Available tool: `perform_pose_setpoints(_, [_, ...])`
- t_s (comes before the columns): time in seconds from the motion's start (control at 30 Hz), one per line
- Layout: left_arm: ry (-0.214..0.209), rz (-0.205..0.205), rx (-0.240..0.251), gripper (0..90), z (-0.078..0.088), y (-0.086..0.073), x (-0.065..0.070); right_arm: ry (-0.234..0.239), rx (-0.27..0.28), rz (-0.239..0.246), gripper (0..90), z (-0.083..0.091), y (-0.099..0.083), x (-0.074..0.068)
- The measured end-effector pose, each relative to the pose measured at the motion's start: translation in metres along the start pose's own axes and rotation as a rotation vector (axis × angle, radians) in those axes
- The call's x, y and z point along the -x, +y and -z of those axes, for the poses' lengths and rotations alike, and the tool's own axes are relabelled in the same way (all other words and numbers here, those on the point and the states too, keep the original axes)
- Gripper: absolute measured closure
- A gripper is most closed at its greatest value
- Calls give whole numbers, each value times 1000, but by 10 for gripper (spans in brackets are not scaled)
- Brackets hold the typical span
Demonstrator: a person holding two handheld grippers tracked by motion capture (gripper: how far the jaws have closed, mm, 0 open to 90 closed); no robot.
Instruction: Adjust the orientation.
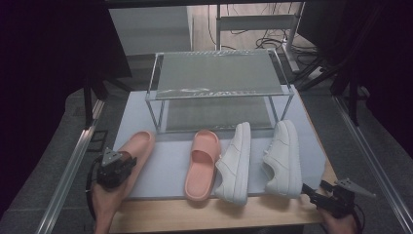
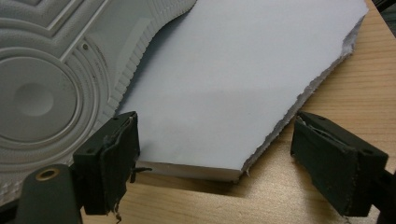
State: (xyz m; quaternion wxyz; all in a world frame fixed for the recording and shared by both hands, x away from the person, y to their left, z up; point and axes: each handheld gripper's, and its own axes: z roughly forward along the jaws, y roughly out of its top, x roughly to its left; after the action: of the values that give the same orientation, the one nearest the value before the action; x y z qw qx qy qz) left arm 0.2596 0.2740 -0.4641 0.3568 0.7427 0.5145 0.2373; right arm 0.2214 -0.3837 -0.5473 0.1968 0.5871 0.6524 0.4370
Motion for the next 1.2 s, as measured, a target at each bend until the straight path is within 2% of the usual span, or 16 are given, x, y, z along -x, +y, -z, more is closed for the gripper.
perform_pose_setpoints(0.47, [-51, -45, 12, 856, 2, 0, 25, 0, 1, 0, 158, 0, 0, 0])
perform_pose_setpoints(0.73, [-76, -72, 21, 856, 0, 5, 40, 0, 1, 0, 158, 0, 0, 0])
perform_pose_setpoints(0.9, [-94, -88, 33, 855, -7, 13, 51, 0, 1, 0, 158, 0, 0, 0])
perform_pose_setpoints(1.03, [-92, -103, 36, 855, -13, 18, 57, 0, 0, 1, 158, 0, 0, 0])
perform_pose_setpoints(1.2, [-90, -95, 43, 855, -23, 25, 63, 2, -1, 0, 158, 0, 0, 0])
